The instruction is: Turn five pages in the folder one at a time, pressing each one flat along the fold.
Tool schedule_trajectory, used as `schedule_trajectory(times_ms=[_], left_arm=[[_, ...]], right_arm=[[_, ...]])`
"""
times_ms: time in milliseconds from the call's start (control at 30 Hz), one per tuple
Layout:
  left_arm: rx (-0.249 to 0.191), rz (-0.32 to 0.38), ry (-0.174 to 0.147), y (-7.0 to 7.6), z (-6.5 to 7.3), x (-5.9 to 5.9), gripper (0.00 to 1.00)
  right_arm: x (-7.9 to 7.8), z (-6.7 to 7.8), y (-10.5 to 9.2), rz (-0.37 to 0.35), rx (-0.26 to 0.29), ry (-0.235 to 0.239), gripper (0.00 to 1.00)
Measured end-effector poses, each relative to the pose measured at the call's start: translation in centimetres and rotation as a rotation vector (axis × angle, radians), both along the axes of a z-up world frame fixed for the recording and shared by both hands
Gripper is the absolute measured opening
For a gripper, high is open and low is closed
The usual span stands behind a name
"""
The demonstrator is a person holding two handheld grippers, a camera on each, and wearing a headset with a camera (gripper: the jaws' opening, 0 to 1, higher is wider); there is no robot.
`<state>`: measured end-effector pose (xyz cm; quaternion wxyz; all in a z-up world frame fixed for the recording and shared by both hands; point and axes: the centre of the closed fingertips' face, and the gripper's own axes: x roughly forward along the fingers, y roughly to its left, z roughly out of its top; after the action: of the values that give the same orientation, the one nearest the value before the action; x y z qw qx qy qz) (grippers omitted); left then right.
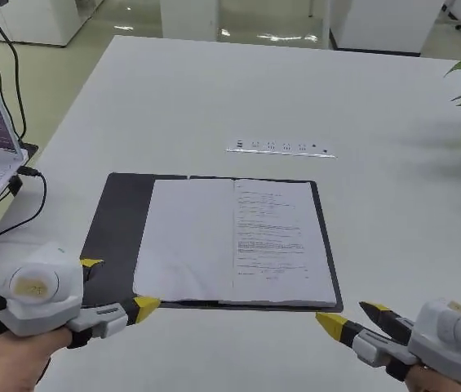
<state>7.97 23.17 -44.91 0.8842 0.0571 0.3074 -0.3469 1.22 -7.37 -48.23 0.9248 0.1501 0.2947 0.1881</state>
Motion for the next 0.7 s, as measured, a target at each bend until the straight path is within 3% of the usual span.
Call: schedule_trajectory(times_ms=[200, 600, 700], left_arm=[[-0.004, -0.019, 0.002, -1.2, -0.1, 0.3, 0.70], [-0.010, -0.124, 0.019, -6.2, -0.8, 0.1, 0.69], [-0.031, -0.153, 0.046, -7.8, -1.2, -0.5, 0.68]], right_arm=[[-0.4, -0.2, -0.3, -0.003, -0.008, 0.008, 0.63], [-1.1, -0.9, -0.4, 0.005, -0.011, 0.030, 0.65], [-1.3, -1.1, -0.3, 0.006, -0.010, 0.038, 0.65]])
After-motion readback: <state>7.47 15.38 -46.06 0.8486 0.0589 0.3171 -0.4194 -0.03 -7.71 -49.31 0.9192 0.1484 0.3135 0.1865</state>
